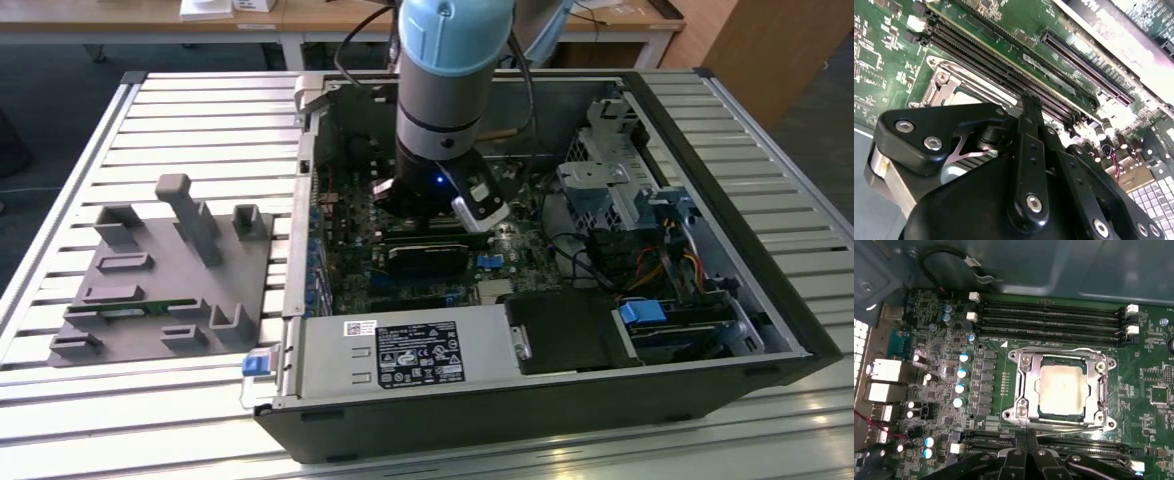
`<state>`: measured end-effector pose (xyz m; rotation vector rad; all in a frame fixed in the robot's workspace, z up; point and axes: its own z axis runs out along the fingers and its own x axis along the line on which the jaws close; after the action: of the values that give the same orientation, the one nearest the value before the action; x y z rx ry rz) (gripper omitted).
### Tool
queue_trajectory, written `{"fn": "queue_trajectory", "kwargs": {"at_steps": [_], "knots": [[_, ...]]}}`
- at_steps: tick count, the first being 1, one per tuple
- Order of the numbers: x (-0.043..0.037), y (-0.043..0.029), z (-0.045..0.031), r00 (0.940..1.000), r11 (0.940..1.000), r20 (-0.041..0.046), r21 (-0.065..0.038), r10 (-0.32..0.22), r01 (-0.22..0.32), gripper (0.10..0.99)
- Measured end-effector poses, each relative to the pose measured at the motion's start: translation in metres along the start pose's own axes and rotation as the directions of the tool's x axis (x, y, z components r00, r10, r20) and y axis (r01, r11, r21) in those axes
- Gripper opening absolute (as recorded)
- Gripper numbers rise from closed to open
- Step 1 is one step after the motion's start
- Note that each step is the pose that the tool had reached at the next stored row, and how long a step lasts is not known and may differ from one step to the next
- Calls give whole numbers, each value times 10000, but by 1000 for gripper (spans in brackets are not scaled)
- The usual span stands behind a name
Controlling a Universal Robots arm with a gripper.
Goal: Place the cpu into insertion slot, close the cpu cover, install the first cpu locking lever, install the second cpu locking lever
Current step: 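Install the second cpu locking lever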
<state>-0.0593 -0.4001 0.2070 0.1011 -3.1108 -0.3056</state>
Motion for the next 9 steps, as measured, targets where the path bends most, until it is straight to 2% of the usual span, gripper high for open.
{"fn": "queue_trajectory", "kwargs": {"at_steps": [2, 9], "knots": [[8, -9, 1, 10000, 10000, 10, -46, -3, 3, 106], [81, -14, 26, 10000, 9999, 29, -114, -8, 8, 106]]}}
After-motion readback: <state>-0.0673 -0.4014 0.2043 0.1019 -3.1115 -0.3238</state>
